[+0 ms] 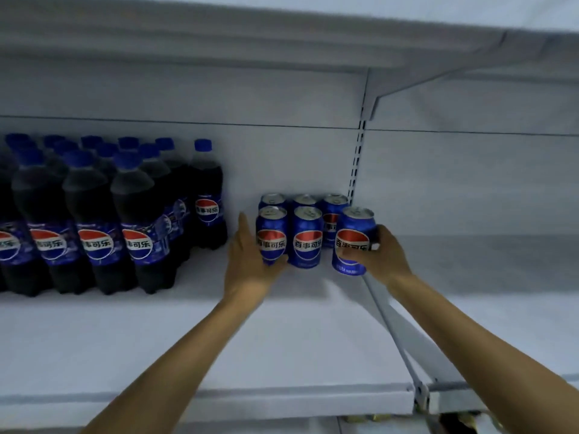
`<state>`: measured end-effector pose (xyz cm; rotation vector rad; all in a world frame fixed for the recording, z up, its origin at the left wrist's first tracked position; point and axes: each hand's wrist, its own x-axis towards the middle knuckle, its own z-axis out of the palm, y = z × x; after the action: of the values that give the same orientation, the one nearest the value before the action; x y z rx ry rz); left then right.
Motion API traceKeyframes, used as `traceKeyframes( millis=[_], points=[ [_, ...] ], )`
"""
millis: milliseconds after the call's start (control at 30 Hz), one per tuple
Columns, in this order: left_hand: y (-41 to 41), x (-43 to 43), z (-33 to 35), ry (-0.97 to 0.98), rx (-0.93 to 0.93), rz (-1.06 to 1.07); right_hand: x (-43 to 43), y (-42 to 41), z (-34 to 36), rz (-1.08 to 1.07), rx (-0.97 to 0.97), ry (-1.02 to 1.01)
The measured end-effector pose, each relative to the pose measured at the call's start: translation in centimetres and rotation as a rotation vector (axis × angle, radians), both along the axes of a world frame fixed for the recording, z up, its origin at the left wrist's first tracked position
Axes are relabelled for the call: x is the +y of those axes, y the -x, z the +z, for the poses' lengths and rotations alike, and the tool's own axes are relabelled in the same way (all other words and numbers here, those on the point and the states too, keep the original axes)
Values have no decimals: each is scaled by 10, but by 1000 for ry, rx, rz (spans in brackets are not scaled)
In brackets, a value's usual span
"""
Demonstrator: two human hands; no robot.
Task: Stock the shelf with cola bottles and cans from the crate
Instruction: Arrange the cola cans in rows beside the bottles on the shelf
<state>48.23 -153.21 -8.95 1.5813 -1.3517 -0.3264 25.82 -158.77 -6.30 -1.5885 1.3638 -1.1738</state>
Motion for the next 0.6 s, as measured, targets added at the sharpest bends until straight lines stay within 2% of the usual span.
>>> traceKeyframes(
  millis=[233,600],
  points=[
    [-13,-6,-30,29,201,-103,-40,-13,-19,-6,31,-13],
    [-14,-6,-29,8,325,-135,-45,-18,-23,47,159,0]
  ],
)
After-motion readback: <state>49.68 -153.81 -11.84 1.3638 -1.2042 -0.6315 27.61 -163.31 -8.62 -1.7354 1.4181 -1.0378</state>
